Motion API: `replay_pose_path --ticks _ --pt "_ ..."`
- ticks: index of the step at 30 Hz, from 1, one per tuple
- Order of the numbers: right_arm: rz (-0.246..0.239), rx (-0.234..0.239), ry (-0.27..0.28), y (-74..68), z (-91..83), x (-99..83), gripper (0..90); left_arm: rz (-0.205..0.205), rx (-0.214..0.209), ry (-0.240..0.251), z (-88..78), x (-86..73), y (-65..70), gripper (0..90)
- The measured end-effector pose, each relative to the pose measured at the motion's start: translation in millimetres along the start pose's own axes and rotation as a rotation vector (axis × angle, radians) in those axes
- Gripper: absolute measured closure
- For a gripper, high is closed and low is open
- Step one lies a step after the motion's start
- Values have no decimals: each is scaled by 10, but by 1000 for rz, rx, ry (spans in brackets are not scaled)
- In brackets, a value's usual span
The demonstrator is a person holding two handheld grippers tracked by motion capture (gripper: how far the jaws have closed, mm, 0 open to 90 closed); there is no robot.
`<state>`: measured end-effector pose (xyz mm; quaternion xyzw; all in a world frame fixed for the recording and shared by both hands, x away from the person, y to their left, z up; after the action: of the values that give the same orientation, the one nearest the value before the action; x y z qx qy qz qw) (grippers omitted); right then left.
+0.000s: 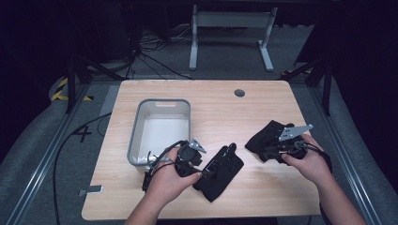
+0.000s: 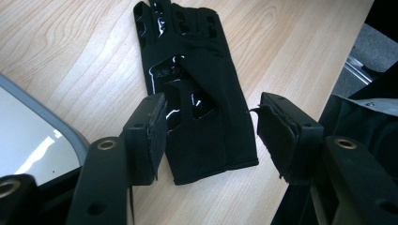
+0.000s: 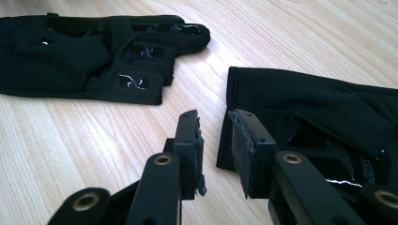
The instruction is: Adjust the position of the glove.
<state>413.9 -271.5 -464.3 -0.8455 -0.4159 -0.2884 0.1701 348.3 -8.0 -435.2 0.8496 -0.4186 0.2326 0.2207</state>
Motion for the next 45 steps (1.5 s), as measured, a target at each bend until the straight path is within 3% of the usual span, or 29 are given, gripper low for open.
replay_pose_path --ticks 6,10,14,19,22,26,28,33,41,43,45 --pt "-7 6 6 -22 -2 21 722 16 -6 -12 -25 -4 67 437" --pt "-10 17 16 -37 6 56 721 24 -39 -8 -34 -9 131 439" --pt "-22 38 27 -98 70 134 707 34 -25 10 -54 -82 154 443" --pt "-31 76 42 -184 220 260 690 46 -43 18 11 -148 245 470" --pt "-58 90 16 -237 357 303 674 59 -52 -6 102 -173 322 471" --pt "-64 106 4 -252 508 360 655 82 -55 -66 281 -227 405 460" --pt "-62 103 -8 -232 610 380 652 73 -67 -85 364 -249 427 438" --pt "-46 114 -1 -224 777 418 648 61 -40 -121 442 -307 367 437" --pt "-20 92 62 -114 974 577 578 26 -62 -175 549 -441 343 427" --pt "-18 87 57 -98 1033 582 533 21 -58 -180 589 -457 324 424" --pt "-20 91 9 -84 1156 524 472 21 -59 -194 627 -481 316 423"
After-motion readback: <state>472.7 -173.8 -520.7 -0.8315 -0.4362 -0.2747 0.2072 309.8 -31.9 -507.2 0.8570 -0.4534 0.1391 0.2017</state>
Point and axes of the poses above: each handheld gripper's, and its own axes: z roughly forward along the jaws, x roughly out of its top, y roughly to its right, the point moved 9 cm from there along z, roughly forward along the jaws, and after that the axes turned 2 degrees about x, right-handed, at the moved point
